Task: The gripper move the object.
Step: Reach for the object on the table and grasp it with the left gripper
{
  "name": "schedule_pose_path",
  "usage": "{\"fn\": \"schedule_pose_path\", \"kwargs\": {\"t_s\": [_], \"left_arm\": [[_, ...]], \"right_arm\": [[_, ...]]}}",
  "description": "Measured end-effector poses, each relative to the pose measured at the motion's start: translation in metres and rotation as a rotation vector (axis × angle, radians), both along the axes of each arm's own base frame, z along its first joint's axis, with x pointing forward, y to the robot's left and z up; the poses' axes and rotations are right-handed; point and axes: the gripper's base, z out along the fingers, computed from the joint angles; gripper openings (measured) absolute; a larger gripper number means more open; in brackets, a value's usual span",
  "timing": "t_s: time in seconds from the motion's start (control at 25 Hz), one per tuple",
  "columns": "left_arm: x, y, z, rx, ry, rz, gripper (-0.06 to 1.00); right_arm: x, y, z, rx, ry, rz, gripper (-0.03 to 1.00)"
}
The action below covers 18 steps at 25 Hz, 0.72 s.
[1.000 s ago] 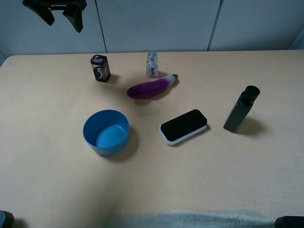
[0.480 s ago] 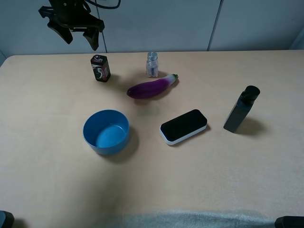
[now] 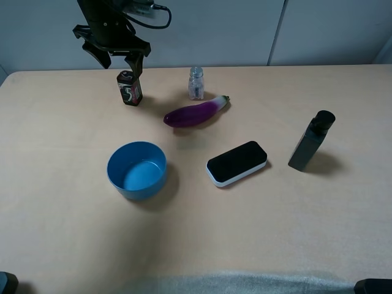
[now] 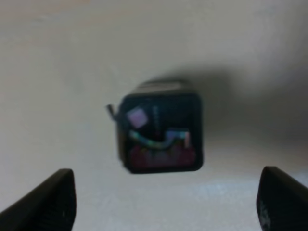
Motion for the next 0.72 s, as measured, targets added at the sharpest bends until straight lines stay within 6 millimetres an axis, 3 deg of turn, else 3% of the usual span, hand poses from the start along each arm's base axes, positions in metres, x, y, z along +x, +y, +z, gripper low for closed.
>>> {"fn": "schedule_pose_path", "kwargs": {"t_s": [0.36, 0.72], "left_arm": [[0.004, -0.004, -0.016, -0.011, -0.001, 0.032, 0.82], [0.007, 0.002, -0.016, -0.003, -0.008, 0.042, 0.82]], "right_arm": [[0.000, 0.000, 0.000, 0.000, 0.000, 0.000, 0.69], [0.000, 0.000, 0.000, 0.000, 0.000, 0.000, 0.69]]}}
